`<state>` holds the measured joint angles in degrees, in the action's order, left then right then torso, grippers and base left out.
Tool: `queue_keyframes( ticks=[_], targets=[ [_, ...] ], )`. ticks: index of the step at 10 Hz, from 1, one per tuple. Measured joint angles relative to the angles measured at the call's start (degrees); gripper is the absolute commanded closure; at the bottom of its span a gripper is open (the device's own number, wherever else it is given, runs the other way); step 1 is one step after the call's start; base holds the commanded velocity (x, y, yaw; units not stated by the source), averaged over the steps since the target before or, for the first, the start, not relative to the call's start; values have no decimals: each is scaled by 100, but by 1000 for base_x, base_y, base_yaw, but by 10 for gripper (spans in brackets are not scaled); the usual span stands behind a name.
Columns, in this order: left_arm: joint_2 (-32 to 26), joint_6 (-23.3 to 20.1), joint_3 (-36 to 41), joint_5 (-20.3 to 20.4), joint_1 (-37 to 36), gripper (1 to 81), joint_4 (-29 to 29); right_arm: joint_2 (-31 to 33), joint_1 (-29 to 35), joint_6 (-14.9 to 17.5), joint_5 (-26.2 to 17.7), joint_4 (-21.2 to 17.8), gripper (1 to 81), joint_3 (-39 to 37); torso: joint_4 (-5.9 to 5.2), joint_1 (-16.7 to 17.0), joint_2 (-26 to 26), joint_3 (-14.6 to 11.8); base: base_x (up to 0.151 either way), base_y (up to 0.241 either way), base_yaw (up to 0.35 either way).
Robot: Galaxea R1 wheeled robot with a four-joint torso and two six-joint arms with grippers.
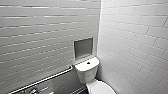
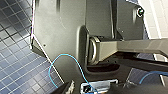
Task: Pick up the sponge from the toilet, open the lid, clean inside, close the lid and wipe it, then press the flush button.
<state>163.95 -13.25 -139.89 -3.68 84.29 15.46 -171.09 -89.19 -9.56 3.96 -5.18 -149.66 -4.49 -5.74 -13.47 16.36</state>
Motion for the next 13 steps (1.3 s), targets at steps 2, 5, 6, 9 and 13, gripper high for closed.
queue_keyframes(
  ticks=[2, 5, 6, 9, 13],
  targets=[
    [-276, 0, 395, 110, 2, 10, 0, 458, 16, -41, 2, 44, 811, 892, 0, 0, 0, 0, 0, 0, 0],
    [-330, 0, 450, 187, 2, 10, 0, 731, 29, -67, 46, 96, 811, 1546, 0, 0, 0, 0, 0, 0, 0],
    [-330, 0, 466, 187, 2, 10, 0, 800, 27, -85, 52, 105, 811, 1565, 0, 0, 0, 0, 0, 0, 0],
    [-332, 0, 463, 184, 20, 10, 2, 952, -1, -100, 57, 127, 811, 1421, 0, 9, -2, 0, 49, 0, 0],
    [-330, 0, 463, 212, -30, 10, 2, 907, 33, -100, 85, 139, 811, 1336, 0, 11, 4, -2, 81, 0, 0]
  ],
)
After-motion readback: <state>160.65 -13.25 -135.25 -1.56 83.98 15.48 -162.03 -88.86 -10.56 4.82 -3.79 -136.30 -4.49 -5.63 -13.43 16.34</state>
